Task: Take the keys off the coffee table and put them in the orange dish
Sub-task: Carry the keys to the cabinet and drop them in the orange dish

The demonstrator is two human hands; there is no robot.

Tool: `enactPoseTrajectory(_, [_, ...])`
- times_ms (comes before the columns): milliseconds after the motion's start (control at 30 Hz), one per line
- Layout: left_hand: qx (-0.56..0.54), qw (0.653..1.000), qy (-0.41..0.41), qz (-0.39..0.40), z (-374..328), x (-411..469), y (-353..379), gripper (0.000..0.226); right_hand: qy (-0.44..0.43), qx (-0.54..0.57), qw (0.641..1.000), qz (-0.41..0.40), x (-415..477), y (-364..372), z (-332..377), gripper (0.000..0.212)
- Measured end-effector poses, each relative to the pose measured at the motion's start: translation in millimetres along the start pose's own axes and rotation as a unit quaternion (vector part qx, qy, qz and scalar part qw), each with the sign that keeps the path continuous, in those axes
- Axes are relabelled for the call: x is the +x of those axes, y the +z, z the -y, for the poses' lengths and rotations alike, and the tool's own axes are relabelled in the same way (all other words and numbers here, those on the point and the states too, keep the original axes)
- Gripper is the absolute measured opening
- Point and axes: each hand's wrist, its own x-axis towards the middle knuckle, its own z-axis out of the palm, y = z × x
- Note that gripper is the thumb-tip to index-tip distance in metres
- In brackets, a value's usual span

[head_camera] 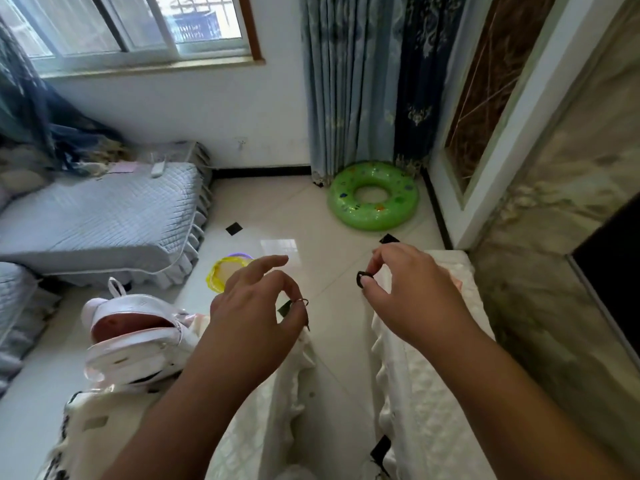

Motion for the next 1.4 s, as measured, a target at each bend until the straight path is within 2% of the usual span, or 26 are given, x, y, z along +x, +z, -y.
enactPoseTrajectory(133, [0.001, 1.0, -0.006, 0.01, -2, 42, 18, 0.011, 0.022, 0.003, 1.0, 0.007, 33, 1, -20, 0.01])
enactPoseTrajectory(800, [-0.005, 0.978, 0.164, 0.131, 20, 357, 68, 0.004, 0.186, -0.037, 0.978, -0.089, 247, 8, -69, 0.011])
enactPoseTrajectory(1033, [0.009, 0.962, 0.203, 0.185, -9, 444, 103, 0.006, 0.25, -0.04, 0.962, -0.104, 298, 4, -118, 0.01])
enactPoseTrajectory(1400, [0.011, 0.952, 0.261, 0.162, -77, 565, 149, 0.005, 0.251, -0.009, 0.954, -0.165, 418, -36, -210, 0.009])
